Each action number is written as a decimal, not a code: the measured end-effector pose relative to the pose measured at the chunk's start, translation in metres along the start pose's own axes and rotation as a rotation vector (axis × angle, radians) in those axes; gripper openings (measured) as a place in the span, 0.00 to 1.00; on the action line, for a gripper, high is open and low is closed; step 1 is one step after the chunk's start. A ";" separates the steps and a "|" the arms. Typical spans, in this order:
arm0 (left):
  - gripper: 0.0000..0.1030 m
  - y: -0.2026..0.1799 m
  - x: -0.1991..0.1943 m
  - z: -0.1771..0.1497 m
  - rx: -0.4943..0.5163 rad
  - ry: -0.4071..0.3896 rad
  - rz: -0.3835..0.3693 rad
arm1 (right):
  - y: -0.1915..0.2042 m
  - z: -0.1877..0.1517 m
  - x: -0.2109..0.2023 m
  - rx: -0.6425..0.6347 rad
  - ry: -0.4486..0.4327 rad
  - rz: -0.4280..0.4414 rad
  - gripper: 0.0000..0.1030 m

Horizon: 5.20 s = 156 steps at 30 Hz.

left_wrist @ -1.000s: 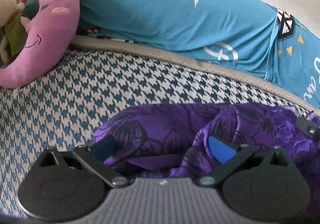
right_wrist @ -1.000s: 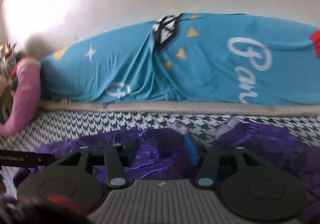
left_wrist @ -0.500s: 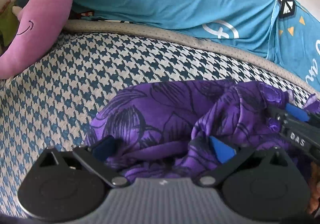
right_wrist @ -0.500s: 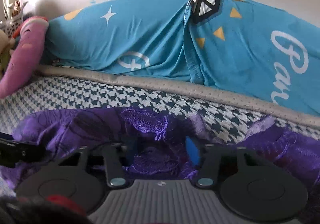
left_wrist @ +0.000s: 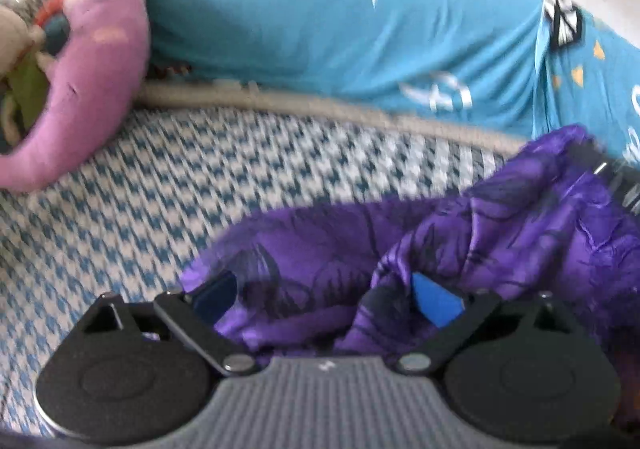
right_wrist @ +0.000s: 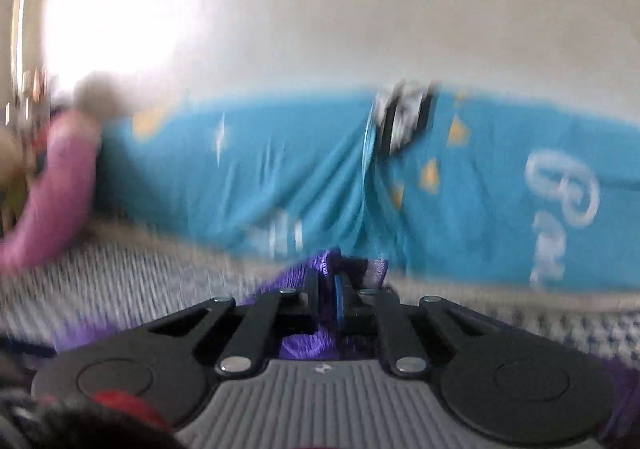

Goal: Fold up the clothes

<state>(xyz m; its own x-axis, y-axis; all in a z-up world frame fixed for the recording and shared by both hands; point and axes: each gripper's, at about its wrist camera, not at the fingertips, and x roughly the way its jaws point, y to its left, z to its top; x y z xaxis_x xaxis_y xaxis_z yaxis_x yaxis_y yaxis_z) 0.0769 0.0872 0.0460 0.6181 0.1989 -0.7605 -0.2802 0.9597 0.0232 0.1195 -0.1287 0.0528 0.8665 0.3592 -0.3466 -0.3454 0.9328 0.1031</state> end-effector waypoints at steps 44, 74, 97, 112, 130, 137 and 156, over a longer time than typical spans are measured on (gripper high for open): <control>1.00 0.122 0.020 -0.002 -0.353 0.246 -0.174 | 0.069 -0.032 -0.138 -0.053 0.299 0.137 0.41; 0.57 0.001 -0.043 -0.003 -0.098 0.042 -0.754 | 0.055 -0.046 -0.121 -0.005 0.373 -0.029 0.49; 0.78 0.124 0.008 -0.004 -0.277 0.123 -0.308 | 0.130 -0.055 -0.116 -0.142 0.297 0.358 0.49; 0.67 0.121 0.038 -0.013 -0.298 0.273 -0.414 | 0.175 -0.074 -0.081 -0.263 0.280 0.412 0.49; 0.47 0.101 0.019 0.005 -0.144 0.232 -0.323 | 0.201 -0.089 -0.071 -0.440 0.174 0.384 0.41; 0.53 0.110 0.006 0.007 -0.104 0.181 -0.271 | 0.208 -0.089 -0.079 -0.488 0.135 0.409 0.41; 0.68 0.114 -0.002 0.001 -0.030 0.129 -0.109 | 0.223 -0.120 -0.055 -0.556 0.149 0.337 0.41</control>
<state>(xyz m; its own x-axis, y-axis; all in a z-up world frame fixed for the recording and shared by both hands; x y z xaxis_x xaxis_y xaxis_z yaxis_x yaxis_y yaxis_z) 0.0444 0.1959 0.0512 0.5473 0.0646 -0.8344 -0.2394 0.9674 -0.0821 -0.0487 0.0557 -0.0173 0.6336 0.5826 -0.5091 -0.7574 0.6015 -0.2543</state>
